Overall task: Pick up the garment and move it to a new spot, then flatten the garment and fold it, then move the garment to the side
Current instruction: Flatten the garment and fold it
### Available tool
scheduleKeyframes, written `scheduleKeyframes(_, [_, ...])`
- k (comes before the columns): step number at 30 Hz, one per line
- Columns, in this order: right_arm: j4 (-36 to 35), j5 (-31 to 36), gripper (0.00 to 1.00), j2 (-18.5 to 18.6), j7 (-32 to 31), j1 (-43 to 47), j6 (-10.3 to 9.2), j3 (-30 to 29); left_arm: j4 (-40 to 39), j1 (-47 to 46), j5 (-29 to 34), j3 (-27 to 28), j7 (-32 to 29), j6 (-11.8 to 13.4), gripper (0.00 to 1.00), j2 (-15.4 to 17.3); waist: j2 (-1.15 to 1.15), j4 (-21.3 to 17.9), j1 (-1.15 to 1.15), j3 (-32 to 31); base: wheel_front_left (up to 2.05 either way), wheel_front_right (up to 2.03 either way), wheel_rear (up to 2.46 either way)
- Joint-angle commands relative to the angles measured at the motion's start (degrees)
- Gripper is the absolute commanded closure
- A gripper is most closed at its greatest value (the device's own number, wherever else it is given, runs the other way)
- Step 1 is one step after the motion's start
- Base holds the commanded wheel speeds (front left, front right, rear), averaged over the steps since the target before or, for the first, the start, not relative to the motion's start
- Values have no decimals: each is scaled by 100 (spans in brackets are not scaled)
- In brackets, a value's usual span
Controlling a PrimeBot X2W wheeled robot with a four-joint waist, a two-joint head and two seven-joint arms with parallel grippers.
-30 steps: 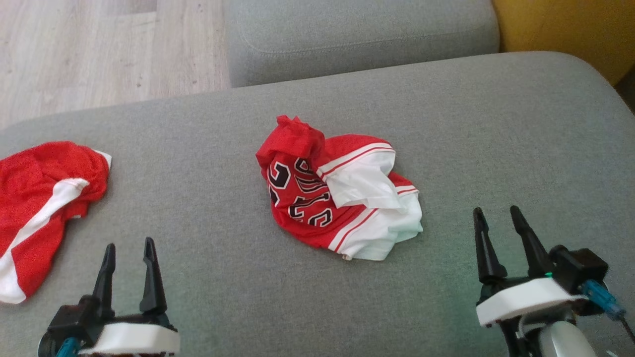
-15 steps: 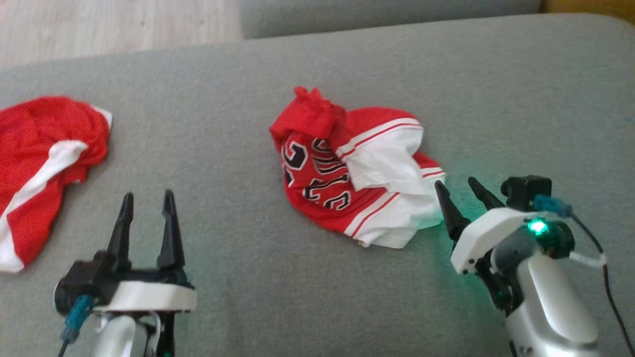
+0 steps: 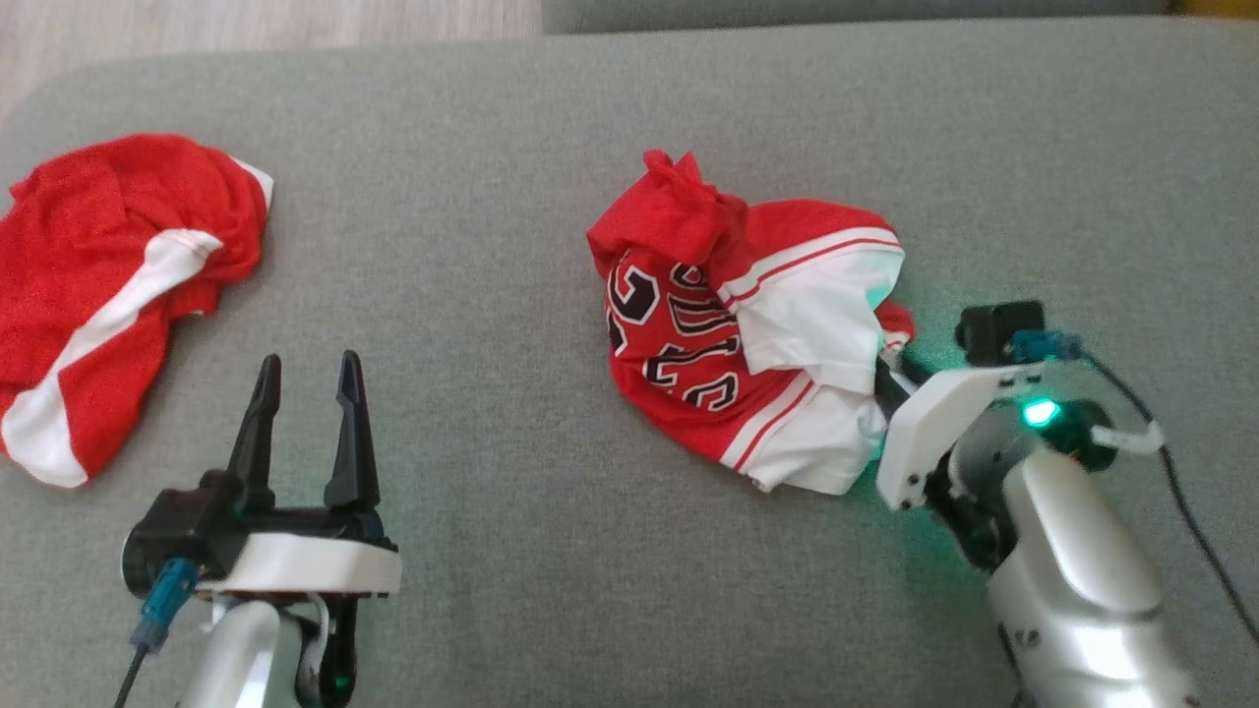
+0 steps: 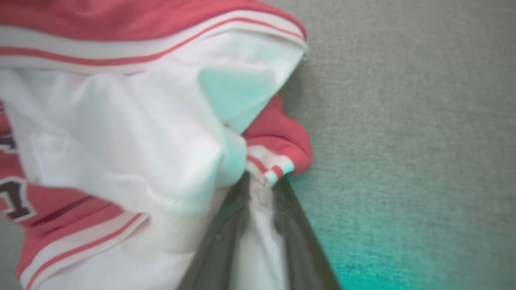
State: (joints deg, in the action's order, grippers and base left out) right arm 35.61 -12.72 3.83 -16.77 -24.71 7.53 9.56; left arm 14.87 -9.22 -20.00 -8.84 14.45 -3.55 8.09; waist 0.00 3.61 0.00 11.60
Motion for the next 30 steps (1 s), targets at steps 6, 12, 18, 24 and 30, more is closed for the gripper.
scheduleKeyframes(6, [-1049, -744, 100, -95, 328, 99, -4, 500, -107, 52, 95, 247, 54, -58, 0, 17, 0, -77, 0, -497, 0, 0, 0])
scheduleKeyframes(12, [-2540, -1682, 100, -95, -13, -419, -4, 1414, -168, 219, 96, 327, 54, -39, 0, 15, 0, -208, 0, -706, 0, 0, 0])
scheduleKeyframes(18, [-2873, -3047, 100, -95, 77, -1645, -4, 2237, -284, 191, 103, 359, 54, -27, 0, 5, 0, -242, 0, -572, 0, 0, 0])
scheduleKeyframes(24, [-2587, -4233, 100, -95, 1616, -3209, -4, 2398, -311, 145, 128, 342, 54, -29, 0, -38, 0, -219, 0, -479, 0, 0, 0])
scheduleKeyframes(30, [-1945, -4318, 100, -95, 2504, -3756, -4, 2096, -305, 187, 138, 381, 54, -16, 0, -63, 0, -290, 0, -521, 0, 0, 0])
